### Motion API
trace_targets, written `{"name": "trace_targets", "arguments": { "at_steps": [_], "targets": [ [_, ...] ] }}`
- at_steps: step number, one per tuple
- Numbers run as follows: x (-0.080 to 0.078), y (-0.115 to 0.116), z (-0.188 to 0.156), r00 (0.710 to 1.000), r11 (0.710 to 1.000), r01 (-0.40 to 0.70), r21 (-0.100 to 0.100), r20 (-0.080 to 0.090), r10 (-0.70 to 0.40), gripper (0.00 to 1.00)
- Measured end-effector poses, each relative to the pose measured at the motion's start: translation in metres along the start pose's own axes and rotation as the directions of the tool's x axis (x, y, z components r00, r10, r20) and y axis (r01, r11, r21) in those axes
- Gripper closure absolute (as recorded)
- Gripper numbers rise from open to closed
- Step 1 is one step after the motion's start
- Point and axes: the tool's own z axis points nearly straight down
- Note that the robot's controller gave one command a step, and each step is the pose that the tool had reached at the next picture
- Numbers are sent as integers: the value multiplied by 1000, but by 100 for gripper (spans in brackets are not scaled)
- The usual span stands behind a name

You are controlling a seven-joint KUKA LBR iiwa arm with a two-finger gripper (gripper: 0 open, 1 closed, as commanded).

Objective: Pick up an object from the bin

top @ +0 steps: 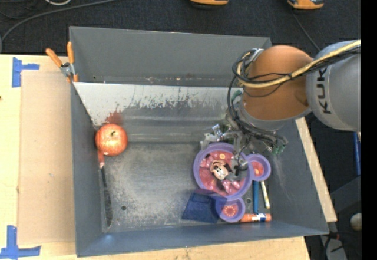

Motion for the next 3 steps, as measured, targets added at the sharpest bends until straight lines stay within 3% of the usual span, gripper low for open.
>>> {"name": "trace_targets", "arguments": {
  "at_steps": [1, 2, 3],
  "targets": [
    [7, 5, 23, 1000, 1000, 4, -4, -6, -4, 0],
    [10, 0, 31, 1000, 1000, 21, -3, -2, -21, 0],
    [-9, -12, 22, 970, 970, 244, -3, 1, -244, 0]
  ]
}}
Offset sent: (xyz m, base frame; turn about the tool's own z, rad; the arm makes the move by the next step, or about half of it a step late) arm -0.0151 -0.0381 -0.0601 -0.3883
